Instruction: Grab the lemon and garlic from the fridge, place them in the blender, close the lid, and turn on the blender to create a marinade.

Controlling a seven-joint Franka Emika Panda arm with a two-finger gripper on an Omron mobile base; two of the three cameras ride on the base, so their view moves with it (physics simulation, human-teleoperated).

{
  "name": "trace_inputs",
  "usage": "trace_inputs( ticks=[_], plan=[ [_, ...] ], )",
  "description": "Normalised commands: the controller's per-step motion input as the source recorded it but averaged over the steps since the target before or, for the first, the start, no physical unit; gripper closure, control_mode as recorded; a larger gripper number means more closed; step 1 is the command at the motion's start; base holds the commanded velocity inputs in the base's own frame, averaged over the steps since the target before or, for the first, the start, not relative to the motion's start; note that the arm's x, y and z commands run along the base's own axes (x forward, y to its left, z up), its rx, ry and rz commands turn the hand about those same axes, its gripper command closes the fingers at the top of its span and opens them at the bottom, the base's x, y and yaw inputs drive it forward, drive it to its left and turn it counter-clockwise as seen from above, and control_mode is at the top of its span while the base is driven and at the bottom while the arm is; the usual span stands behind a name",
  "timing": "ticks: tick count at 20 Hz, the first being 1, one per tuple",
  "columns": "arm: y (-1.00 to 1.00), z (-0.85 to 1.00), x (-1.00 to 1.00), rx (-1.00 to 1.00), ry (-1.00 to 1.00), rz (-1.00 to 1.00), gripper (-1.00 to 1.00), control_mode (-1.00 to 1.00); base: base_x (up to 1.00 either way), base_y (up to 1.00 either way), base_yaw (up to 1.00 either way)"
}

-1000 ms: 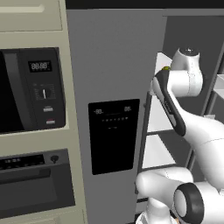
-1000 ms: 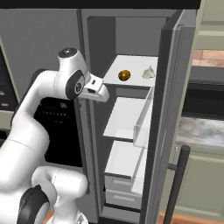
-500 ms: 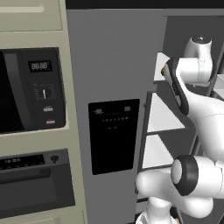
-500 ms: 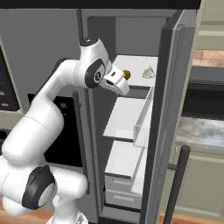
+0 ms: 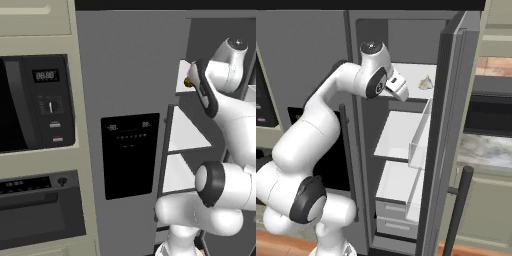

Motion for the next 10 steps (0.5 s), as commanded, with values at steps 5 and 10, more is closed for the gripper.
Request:
trace_inputs(
  ticks=[5,10],
  plan=[
    [0.0,-0.01,0.51,0.06,-0.17,0.0,-1.0,-1.0,0.0,0.0,0.0],
    [-0.05,0.0,0.6,0.01,-0.02,0.05,-1.0,-1.0,0.0,0.0,0.0]
  ],
)
